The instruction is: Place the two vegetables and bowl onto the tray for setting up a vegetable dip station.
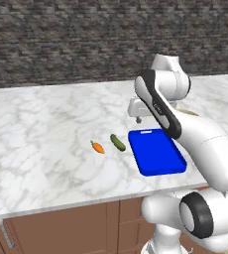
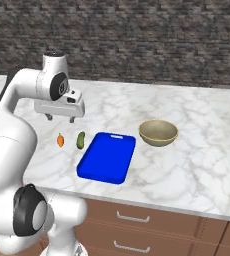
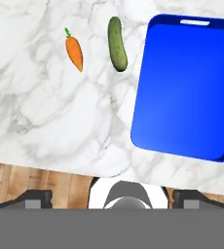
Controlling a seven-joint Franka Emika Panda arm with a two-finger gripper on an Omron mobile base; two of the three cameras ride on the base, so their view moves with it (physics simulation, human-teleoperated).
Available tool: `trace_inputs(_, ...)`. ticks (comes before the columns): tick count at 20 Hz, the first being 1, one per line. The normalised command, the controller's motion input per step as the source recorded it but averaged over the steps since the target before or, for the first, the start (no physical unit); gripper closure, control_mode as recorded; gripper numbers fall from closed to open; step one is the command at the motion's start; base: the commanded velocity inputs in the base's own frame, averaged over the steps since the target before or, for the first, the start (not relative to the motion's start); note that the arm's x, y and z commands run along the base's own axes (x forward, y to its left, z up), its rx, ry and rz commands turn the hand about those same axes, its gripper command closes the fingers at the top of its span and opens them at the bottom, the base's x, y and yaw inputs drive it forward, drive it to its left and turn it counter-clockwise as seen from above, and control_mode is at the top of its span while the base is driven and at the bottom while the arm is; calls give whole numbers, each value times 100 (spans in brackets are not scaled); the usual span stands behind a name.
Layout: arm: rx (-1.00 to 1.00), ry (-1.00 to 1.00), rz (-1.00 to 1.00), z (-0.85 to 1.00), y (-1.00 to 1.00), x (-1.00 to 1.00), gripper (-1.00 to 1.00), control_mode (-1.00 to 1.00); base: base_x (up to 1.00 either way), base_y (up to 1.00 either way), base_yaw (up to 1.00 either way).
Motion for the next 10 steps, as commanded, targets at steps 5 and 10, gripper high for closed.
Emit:
trace_inputs(5, 0, 5, 8, -21, 18, 11, -100, -100, 0, 0, 0)
trace_inputs(10, -1, 1, 8, -31, 1, 22, -100, -100, 0, 0, 0)
